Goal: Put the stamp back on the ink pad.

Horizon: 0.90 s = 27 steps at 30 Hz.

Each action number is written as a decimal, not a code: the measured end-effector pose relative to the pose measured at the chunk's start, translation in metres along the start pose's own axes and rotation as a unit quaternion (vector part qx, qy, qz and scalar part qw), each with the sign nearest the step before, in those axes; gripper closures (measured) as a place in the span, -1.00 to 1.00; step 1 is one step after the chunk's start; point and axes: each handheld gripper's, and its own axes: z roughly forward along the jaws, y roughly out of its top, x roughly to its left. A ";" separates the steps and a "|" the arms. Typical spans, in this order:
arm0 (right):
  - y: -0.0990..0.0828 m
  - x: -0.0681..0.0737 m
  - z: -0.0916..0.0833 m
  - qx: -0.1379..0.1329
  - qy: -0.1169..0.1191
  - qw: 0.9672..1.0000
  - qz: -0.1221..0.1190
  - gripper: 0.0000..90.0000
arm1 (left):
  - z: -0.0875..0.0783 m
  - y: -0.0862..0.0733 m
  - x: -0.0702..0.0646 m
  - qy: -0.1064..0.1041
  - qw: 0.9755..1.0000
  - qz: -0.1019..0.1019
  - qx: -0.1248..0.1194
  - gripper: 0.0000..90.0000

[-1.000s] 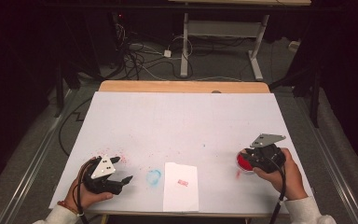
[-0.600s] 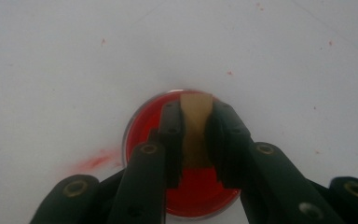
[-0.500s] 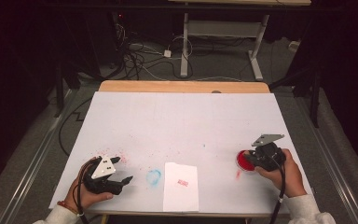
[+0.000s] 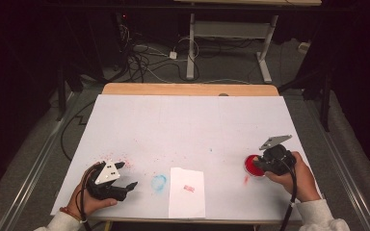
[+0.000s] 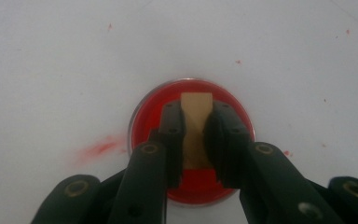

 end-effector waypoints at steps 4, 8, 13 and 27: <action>0.000 0.000 0.008 0.021 0.007 1.000 0.006 0.70 | 0.000 0.001 -0.001 0.000 1.000 0.002 0.000 -0.57; -0.002 -0.001 0.008 0.013 0.007 1.000 0.013 0.69 | 0.001 0.001 0.000 0.000 1.000 0.001 0.000 -0.57; -0.003 -0.001 0.008 0.008 0.007 1.000 0.007 0.69 | 0.001 0.001 0.000 -0.002 1.000 0.002 0.000 -0.57; -0.001 0.002 0.002 -0.012 -0.003 1.000 -0.001 0.54 | 0.001 0.001 0.001 -0.001 1.000 -0.001 -0.002 -0.57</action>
